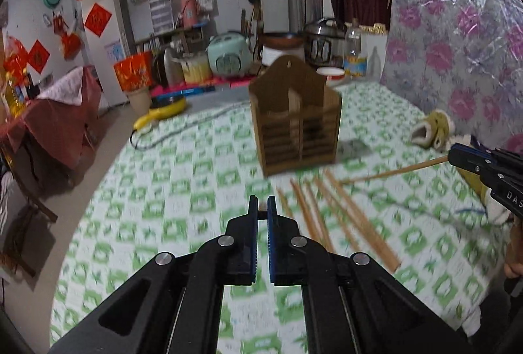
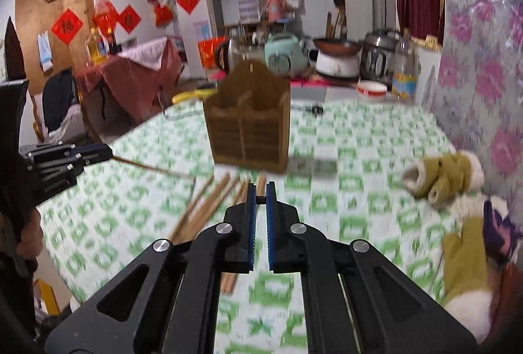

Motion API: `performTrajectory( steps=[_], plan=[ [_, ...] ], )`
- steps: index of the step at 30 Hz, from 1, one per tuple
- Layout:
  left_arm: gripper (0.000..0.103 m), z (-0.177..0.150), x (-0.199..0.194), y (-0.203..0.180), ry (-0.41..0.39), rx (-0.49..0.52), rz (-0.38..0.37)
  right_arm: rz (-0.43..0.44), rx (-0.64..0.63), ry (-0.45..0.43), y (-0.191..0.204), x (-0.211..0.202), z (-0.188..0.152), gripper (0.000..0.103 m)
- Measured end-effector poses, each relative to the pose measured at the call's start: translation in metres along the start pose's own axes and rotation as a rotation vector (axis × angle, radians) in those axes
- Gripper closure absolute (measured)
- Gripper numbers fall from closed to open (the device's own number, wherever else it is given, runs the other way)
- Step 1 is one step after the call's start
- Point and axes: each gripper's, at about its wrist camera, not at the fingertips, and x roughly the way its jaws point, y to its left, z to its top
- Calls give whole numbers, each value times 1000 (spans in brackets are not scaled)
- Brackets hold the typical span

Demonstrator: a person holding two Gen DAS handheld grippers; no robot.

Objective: Organize utensils
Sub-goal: 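Lift the chopstick with the left tool into the wooden holder while the right tool inserts its chopstick, then open both tools to release the chopsticks in the holder and withdraw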

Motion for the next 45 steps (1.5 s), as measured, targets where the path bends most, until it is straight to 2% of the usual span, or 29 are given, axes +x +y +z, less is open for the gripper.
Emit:
performTrajectory(
  steps=[6,15,21,24,27,31,36,37,38,40,43,45],
  plan=[
    [97,42,-2,-9,-55,24,-7,4,2,-68,-1,3,40,96],
    [97,114,-1,-2,-130,-27,-45,9,5,-154,-3,5,92,96],
    [97,166,-13,11,-281,-113,-65,38,40,-293,-2,-5,137,96],
    [97,182,-9,16,-356,-151,-76,4,49,-389,1,-4,155,96],
    [97,192,13,17,-390,-172,-59,-51,40,-434,5,9,159,96],
    [97,190,50,14,-374,-174,-17,-70,29,-375,8,48,158,96],
    [96,172,98,19,-276,-184,5,-46,67,-225,-9,100,146,94],
    [82,169,105,21,-250,-194,1,-28,82,-196,-14,106,145,91],
    [54,163,108,25,-238,-206,1,-14,100,-181,-17,109,143,90],
    [31,151,106,35,-256,-251,23,11,142,-172,-25,110,140,87],
    [22,145,101,39,-265,-250,43,15,169,-178,-31,106,139,84],
    [15,141,96,41,-265,-244,47,10,171,-188,-31,102,137,76]
  ],
)
